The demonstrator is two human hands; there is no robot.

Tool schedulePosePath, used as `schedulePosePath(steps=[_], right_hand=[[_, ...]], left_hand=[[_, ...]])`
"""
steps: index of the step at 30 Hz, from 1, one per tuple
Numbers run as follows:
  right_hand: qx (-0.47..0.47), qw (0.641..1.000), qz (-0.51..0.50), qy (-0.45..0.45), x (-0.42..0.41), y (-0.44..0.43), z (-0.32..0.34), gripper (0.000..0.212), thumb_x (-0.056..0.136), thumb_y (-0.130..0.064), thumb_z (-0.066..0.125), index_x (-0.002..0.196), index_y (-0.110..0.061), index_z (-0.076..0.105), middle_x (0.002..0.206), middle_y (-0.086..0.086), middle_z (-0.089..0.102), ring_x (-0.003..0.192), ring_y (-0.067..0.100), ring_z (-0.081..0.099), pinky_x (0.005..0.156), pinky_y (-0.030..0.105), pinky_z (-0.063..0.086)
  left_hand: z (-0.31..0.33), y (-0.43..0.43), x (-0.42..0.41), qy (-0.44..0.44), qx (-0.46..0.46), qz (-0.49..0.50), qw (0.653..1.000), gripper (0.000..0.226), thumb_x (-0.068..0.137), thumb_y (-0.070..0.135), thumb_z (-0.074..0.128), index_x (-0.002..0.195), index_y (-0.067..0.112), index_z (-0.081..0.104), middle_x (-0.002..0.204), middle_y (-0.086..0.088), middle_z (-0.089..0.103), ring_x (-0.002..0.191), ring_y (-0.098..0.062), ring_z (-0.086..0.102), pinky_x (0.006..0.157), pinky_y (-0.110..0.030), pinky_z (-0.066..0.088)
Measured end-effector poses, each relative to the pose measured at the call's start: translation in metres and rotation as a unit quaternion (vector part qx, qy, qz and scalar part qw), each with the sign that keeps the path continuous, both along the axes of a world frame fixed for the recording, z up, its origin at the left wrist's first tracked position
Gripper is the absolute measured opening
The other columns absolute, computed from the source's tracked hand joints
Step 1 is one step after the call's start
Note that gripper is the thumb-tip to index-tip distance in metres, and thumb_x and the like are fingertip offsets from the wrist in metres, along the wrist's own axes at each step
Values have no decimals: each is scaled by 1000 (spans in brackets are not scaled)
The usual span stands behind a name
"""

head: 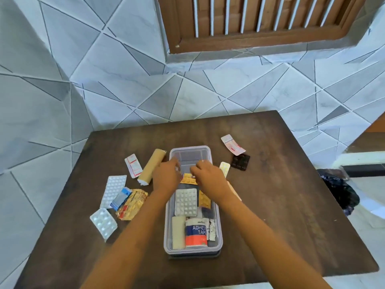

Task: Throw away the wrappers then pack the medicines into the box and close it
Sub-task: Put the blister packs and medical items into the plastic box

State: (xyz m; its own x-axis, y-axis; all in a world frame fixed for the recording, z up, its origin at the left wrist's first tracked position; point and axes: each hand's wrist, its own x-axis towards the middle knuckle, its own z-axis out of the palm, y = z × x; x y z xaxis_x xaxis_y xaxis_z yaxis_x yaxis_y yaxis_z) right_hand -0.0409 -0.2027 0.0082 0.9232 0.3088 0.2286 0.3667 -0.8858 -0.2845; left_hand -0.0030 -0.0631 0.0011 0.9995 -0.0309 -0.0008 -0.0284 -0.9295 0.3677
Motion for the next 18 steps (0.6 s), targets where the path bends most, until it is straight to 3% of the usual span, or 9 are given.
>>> schedulePosePath(steps=[2, 5, 8, 9, 11, 13, 14, 17, 18], right_hand=[[-91, 995, -2, 32, 6, 10, -13, 32, 45, -6, 84, 68, -12, 63, 65, 6, 62, 57, 22, 61, 37, 22, 39], [-179, 970, 6, 163, 8, 12, -24, 15, 76, -10, 67, 90, -5, 69, 94, 14, 67, 92, 28, 62, 71, 34, 50], [-209, 965, -6, 161, 5, 12, -41, 26, 32, -32, 86, 38, -20, 64, 40, -3, 61, 51, 10, 63, 65, 18, 53], [-199, 971, -3, 132, 8, 12, -50, 29, 25, -33, 86, 32, -20, 61, 35, -3, 58, 48, 9, 62, 68, 18, 54], [-236, 959, 2, 158, 6, 12, -41, 19, 48, -32, 83, 58, -18, 73, 57, 2, 71, 77, 17, 68, 92, 25, 49], [-252, 947, 4, 199, 3, 12, -38, 24, 80, -22, 60, 98, -9, 70, 98, 10, 73, 115, 28, 54, 113, 36, 27], [-271, 946, 6, 180, 4, 11, -41, 26, 80, -22, 58, 99, -8, 69, 100, 10, 73, 117, 29, 53, 114, 38, 26], [-274, 949, -2, 158, 3, 11, -45, 33, 45, -37, 76, 64, -10, 73, 63, 1, 74, 83, 22, 71, 91, 37, 53], [-268, 951, -10, 154, 4, 11, -47, 34, 47, -37, 75, 66, -9, 73, 67, 2, 74, 85, 22, 71, 92, 38, 53]], left_hand=[[-4, -2, -1, -10, 81, -46, 996, 19, 94, 12, 46, 109, 9, 58, 103, -15, 69, 91, -31, 66, 76, -40, 54], [-14, -6, -4, -23, 165, -129, 978, 21, 93, 4, 47, 110, 7, 59, 103, -14, 69, 95, -30, 67, 76, -40, 53], [-29, -9, -5, 56, 194, -192, 960, 23, 91, 2, 46, 110, 5, 59, 113, -16, 64, 105, -32, 61, 82, -40, 51], [-33, -10, -6, 91, 194, -209, 954, 29, 90, 4, 45, 117, 7, 56, 118, -16, 61, 109, -32, 58, 84, -41, 50], [-35, -11, -7, 134, 180, -234, 946, 45, 87, 8, 50, 131, 14, 44, 121, -16, 60, 111, -33, 57, 85, -42, 50], [-33, -12, -6, 178, 167, -231, 942, 56, 85, 14, 54, 137, 16, 34, 123, -16, 59, 111, -33, 57, 85, -41, 50], [-31, -14, -5, 198, 166, -219, 941, 55, 85, 16, 54, 137, 13, 33, 125, -16, 58, 112, -33, 57, 86, -41, 50], [-26, -19, 0, 211, 178, -186, 943, 43, 87, 17, 53, 128, 6, 45, 129, -15, 54, 117, -30, 54, 92, -39, 48], [-24, -20, 0, 201, 165, -178, 949, 38, 88, 15, 52, 124, 5, 50, 128, -15, 55, 115, -30, 55, 91, -38, 49]])
